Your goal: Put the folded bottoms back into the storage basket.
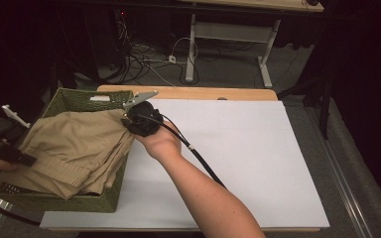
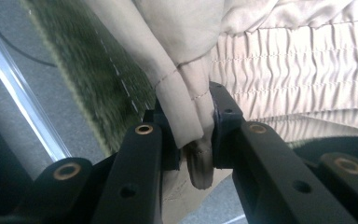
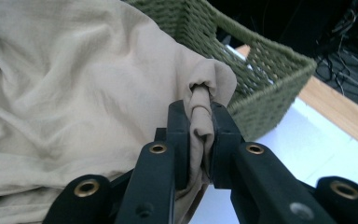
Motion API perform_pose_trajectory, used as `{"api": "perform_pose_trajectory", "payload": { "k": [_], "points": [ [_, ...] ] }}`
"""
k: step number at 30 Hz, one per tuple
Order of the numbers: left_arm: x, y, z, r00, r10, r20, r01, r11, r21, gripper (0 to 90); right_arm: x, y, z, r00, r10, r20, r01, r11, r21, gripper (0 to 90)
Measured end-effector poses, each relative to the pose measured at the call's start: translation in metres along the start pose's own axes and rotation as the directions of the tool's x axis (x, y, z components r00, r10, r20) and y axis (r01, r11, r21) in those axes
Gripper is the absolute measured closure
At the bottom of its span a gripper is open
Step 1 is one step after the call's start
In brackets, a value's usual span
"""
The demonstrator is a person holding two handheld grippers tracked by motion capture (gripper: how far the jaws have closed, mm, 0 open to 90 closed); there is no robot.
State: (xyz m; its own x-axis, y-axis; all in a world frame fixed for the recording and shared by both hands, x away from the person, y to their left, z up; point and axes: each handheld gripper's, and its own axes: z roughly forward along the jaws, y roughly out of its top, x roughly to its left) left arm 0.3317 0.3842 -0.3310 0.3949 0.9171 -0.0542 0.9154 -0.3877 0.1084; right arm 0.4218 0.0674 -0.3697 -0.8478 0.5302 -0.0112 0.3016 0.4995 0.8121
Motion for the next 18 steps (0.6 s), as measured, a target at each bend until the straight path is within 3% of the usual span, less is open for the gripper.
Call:
{"api": "perform_pose_trajectory", "payload": {
  "k": [5, 10, 13, 18],
  "points": [
    [0.0, 0.013, 0.019, 0.9995, -0.019, -0.025, 0.02, 0.9998, 0.008, 74.7, 0.0, 0.0, 0.011, 0.9998, -0.003, 0.018, 0.003, 0.9998, 0.02, 83.0],
    [0.002, 0.017, 0.04, 0.9998, -0.015, -0.009, 0.015, 0.9998, 0.013, 74.8, -0.001, 0.003, 0.021, 0.9993, -0.029, 0.023, 0.028, 0.999, 0.034, 83.0],
    [0.009, 0.017, 0.049, 0.9994, -0.035, -0.005, 0.035, 0.9994, 0.008, 74.7, -0.002, 0.007, 0.029, 0.9981, -0.055, 0.027, 0.054, 0.9976, 0.044, 82.9],
    [0.018, 0.024, 0.059, 0.9982, -0.061, -0.001, 0.061, 0.9981, -0.01, 74.6, -0.005, 0.014, 0.044, 0.9975, -0.059, 0.039, 0.056, 0.9967, 0.059, 82.9]
  ]
}}
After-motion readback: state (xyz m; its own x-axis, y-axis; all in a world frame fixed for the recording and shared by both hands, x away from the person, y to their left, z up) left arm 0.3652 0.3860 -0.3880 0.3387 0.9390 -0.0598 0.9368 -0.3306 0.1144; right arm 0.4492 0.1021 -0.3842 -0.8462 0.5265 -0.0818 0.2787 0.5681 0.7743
